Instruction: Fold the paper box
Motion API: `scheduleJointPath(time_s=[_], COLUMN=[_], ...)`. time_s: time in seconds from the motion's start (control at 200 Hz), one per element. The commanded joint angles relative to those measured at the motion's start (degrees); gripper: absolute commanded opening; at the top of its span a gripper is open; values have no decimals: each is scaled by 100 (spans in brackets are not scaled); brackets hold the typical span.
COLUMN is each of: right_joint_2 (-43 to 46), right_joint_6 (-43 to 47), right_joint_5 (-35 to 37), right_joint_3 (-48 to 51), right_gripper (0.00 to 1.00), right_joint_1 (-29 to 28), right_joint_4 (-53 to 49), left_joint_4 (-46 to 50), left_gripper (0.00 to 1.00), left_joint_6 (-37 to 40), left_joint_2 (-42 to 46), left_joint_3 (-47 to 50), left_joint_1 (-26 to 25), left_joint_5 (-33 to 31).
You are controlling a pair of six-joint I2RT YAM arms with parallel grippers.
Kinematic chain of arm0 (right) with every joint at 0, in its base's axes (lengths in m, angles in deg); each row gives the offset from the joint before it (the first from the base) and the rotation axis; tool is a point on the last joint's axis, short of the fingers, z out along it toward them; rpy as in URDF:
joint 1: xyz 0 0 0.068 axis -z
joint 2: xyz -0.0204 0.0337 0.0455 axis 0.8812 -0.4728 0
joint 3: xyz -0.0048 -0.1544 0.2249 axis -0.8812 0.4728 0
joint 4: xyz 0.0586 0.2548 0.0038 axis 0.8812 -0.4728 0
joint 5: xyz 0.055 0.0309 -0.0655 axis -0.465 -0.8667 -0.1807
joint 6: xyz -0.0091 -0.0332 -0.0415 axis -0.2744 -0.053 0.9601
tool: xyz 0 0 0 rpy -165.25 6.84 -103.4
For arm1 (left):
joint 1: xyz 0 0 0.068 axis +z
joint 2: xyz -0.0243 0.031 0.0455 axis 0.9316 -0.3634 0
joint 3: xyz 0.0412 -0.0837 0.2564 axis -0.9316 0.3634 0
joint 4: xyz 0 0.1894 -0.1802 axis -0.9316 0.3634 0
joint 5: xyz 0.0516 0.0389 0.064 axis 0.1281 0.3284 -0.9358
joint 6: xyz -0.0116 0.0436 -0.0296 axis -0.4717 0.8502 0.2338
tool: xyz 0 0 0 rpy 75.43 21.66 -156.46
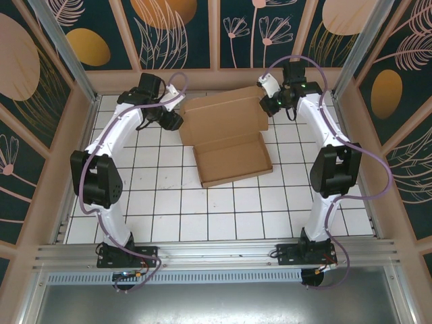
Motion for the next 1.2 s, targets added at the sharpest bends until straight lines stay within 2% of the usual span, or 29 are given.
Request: scheduleJointPath(time_s=[0.0,0.2,0.355,0.561,0.726,0.801,1.056,1.196], right_joint_2=[256,253,273,278,283,283,344,545], right_joint_6=[21,55,61,60,59,49,-156,-805], right_joint_5=[-100,-143,-143,-152,-109,-91,-25,202], right_joint_3=[52,82,133,134,146,152,248,582], right_gripper=[0,0,0,0,0,0,0,0], right_joint_1=[45,41,39,40,45,43,20,-61], right_joint_4=[32,-12,-12,-21,-38,-31,159,793], left_joint_4=[227,199,223,213,283,319,284,-102], left_gripper=[39,39,30,32,13,7,0,0], left_joint_6=[78,142,126,129,133,141,34,-290], left_joint_2=[-113,-121,-189,-259,-341,-350,-267,-152], left_joint_3=[-189,-181,-268,-312,-403,-436,-477,-452], left_joint_1=[12,11,14,10,12,13,9,8], left_joint_5=[151,360,551,772,853,886,915,873])
